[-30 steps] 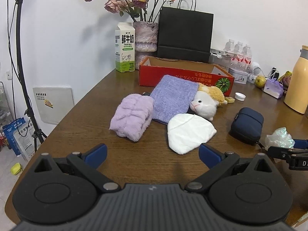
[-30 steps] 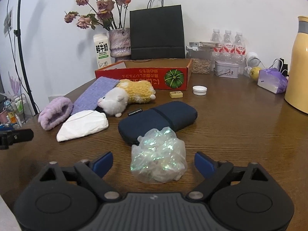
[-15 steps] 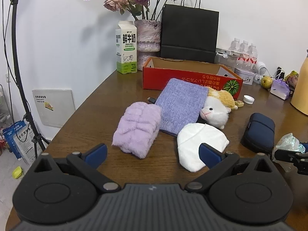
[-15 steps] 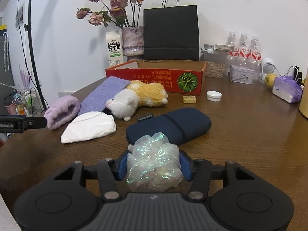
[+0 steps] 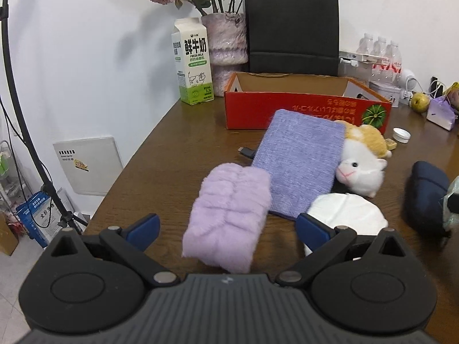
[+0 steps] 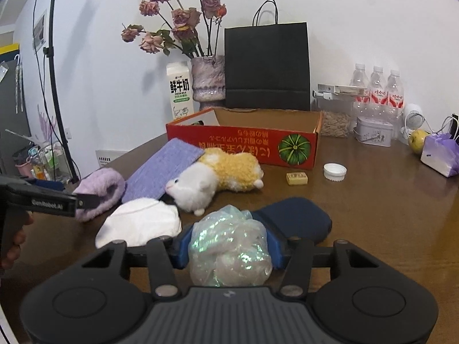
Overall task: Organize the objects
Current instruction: 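Grasp the iridescent plastic bag with the right gripper while the left gripper grasps the lavender towel, then carry the plastic bag and lavender towel over the cardboard box with both grippers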
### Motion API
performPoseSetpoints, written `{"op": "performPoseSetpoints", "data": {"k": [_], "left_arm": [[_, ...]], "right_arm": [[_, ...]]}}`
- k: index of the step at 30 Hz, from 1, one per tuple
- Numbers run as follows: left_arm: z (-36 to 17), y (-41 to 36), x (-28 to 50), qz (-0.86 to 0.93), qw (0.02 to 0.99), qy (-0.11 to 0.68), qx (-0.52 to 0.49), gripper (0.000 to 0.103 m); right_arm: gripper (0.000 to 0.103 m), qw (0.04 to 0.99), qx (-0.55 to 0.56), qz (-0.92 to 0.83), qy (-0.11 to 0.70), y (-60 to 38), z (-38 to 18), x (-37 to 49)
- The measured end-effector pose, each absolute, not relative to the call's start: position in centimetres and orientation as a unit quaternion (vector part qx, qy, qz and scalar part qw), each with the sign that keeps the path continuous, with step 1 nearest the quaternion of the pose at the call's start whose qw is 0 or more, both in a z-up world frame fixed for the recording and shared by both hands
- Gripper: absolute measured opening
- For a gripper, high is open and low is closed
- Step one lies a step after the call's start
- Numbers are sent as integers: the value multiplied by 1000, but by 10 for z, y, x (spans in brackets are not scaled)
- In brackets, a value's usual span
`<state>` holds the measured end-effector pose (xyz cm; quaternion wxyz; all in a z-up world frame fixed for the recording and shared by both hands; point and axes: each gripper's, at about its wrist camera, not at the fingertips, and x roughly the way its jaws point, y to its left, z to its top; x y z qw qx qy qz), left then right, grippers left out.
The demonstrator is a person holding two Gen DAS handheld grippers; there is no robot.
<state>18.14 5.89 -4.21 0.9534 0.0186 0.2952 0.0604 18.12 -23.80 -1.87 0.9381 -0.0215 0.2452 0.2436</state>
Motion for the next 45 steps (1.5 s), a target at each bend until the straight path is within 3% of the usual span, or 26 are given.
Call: {"op": "performPoseSetpoints", "data": {"k": [4, 10, 13, 16, 27, 45], "left_arm": [[-46, 64, 196, 56, 950, 307, 13, 102], [-58, 64, 212, 42, 942, 332, 8, 91], [-61, 62, 216, 35, 940, 340, 8, 74], [-61, 62, 215, 29, 941, 338, 4, 50], [-52, 58, 203, 29, 947, 320, 1, 41], [-20, 34, 170, 8, 961, 277, -7, 40]], "right_arm": [[50, 939, -18, 245, 241, -235, -18, 193], [50, 939, -16, 246, 241, -229, -20, 208], [50, 938, -14, 247, 243, -229, -22, 211], [50, 937, -11, 248, 245, -230, -24, 213], [49, 937, -14, 256, 238, -230, -22, 209], [47, 936, -17, 272, 222, -225, -9, 193]]}}
